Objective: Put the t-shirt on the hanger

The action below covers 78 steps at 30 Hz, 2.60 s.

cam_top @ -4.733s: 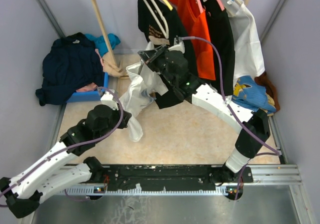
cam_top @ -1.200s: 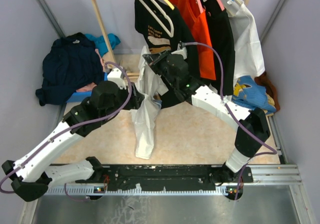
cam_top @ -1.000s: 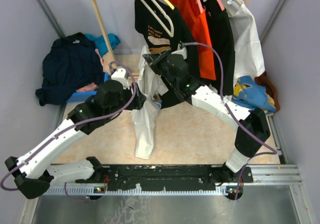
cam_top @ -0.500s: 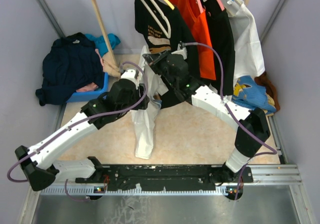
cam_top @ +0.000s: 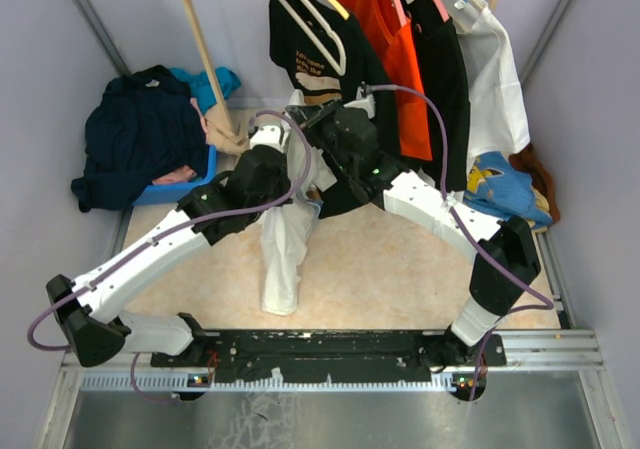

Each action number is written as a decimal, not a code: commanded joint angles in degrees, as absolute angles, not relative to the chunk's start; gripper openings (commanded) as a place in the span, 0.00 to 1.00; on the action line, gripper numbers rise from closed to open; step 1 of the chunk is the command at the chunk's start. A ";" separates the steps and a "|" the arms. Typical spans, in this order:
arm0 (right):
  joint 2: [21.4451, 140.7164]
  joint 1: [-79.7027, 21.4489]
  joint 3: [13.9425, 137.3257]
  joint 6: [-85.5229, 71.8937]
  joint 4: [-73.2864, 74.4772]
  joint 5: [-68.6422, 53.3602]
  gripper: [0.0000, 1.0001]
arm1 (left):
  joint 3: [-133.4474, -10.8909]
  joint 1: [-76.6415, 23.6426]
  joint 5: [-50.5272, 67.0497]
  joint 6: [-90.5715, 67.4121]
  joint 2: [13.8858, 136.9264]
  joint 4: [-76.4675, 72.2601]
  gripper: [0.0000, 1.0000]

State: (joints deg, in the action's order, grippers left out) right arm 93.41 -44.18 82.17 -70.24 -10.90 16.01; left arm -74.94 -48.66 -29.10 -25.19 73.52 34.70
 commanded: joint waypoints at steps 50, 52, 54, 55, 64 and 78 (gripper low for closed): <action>59.38 -42.56 64.24 -57.37 0.67 -0.20 0.99 | -110.80 -48.00 -45.25 -12.43 74.50 52.32 0.00; 55.76 -42.54 63.89 -55.73 4.30 0.07 0.99 | -116.10 -47.52 -45.11 -11.00 77.84 53.05 0.00; 52.87 -42.56 63.39 -54.58 6.91 0.40 0.99 | -120.87 -46.79 -44.95 -9.29 80.76 52.73 0.00; 51.76 -42.54 63.33 -53.98 8.40 0.84 0.99 | -122.90 -46.12 -44.46 -8.57 82.23 52.58 0.00; 44.90 -42.54 59.53 -52.13 13.16 1.94 0.99 | -136.53 -39.31 -40.51 -2.92 92.77 49.81 0.00; 40.39 -42.47 53.00 -52.81 13.64 0.98 0.99 | -140.69 -31.55 -33.57 0.74 96.48 41.79 0.00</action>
